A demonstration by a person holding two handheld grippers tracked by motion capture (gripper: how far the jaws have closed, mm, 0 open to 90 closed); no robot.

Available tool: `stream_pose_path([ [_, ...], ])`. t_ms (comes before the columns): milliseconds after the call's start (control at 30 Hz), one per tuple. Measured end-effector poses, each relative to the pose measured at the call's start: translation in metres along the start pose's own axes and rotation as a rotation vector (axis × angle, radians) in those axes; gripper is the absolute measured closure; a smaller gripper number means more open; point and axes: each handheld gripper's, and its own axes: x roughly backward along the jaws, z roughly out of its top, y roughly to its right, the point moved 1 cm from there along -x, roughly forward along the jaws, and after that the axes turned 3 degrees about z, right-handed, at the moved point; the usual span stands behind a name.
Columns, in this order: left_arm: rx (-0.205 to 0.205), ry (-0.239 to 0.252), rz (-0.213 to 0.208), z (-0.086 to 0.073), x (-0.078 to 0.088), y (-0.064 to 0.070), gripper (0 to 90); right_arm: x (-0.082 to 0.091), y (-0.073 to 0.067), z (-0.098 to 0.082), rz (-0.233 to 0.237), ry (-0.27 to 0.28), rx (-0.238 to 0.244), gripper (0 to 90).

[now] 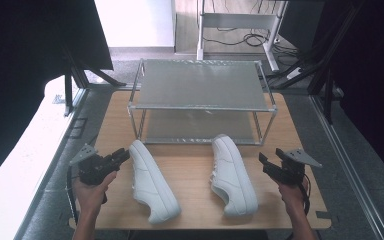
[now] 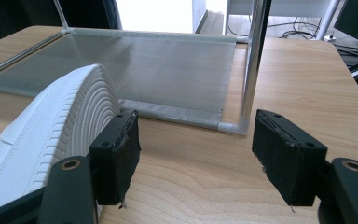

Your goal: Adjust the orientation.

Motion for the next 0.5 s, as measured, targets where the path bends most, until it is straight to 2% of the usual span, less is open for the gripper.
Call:
stream_pose_path([
  [100, 0.011, -0.026, -0.002, -0.002, 0.002, -0.001, 83.1, 0.000, 0.001, -0.001, -0.018, -0.012, 0.003, 32.4],
  [200, 0.020, -0.020, -0.007, -0.004, 0.012, 0.000, 89.7, 0.001, 0.002, 0.000, -0.030, -0.014, -0.021, 32.4],
  [300, 0.025, -0.019, -0.012, -0.007, 0.025, 0.000, 90.0, 0.003, 0.003, 0.000, -0.039, -0.001, -0.040, 32.6],
  [400, 0.031, -0.050, -0.011, -0.020, 0.031, -0.003, 90.0, 0.002, 0.002, -0.003, -0.038, -0.022, -0.037, 32.5],
  [500, 0.050, -0.102, -0.008, -0.041, 0.031, -0.004, 90.0, 0.000, 0.002, -0.005, -0.046, -0.032, -0.041, 32.5],
])
